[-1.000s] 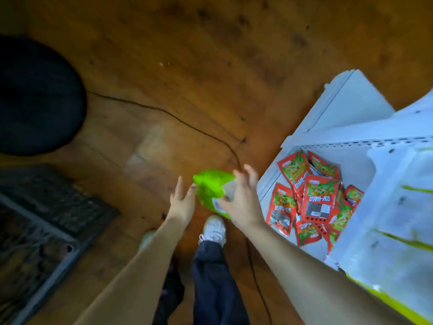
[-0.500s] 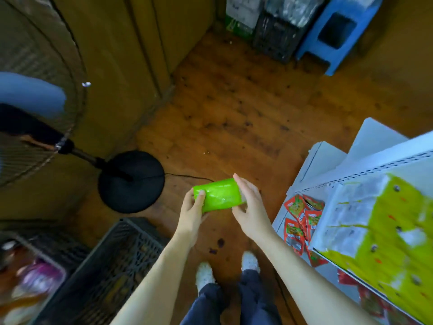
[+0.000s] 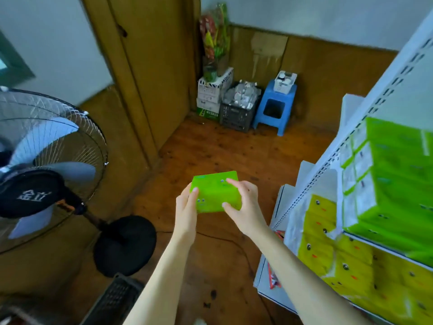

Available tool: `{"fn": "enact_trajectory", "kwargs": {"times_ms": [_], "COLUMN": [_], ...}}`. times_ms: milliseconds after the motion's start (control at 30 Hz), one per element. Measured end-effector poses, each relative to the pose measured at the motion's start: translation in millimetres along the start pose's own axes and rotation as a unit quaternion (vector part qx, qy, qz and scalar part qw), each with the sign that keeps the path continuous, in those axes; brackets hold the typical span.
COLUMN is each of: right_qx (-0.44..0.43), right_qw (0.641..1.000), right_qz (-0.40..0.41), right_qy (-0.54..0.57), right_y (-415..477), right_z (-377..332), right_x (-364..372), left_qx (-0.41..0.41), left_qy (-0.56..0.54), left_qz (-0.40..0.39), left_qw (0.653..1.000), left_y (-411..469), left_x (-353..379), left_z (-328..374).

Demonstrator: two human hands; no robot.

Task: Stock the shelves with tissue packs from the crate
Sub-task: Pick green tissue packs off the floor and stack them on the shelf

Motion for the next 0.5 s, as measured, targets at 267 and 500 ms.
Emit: {"fn": "enact_trajectory", "kwargs": {"times_ms": [267, 500], "right_qx": [-0.13, -0.166], "right_qw": [0.983, 0.957], "right_qz": [0.114, 0.23], "right_qy": [0.057, 0.052], "right_y": [-28, -86], "right_z": [-61, -33], "right_x": [-152, -306], "left_qx": [0.125, 0.185], "left_qy": [-0.054, -0.041], "left_qz": [-0.026, -0.123], "left_qw": [0.99, 0.974], "left_y": [-80, -179], "left_x": [99, 227], "left_z": [93, 102]}}
Point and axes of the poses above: each hand's wrist, its own y-axis towards the middle knuckle, its own x-axis out of the palm, z = x × y, the point moved 8 cm from there along y, towards the middle knuckle, and after that the axes turned 10 degrees about z, right-handed, at the moved point
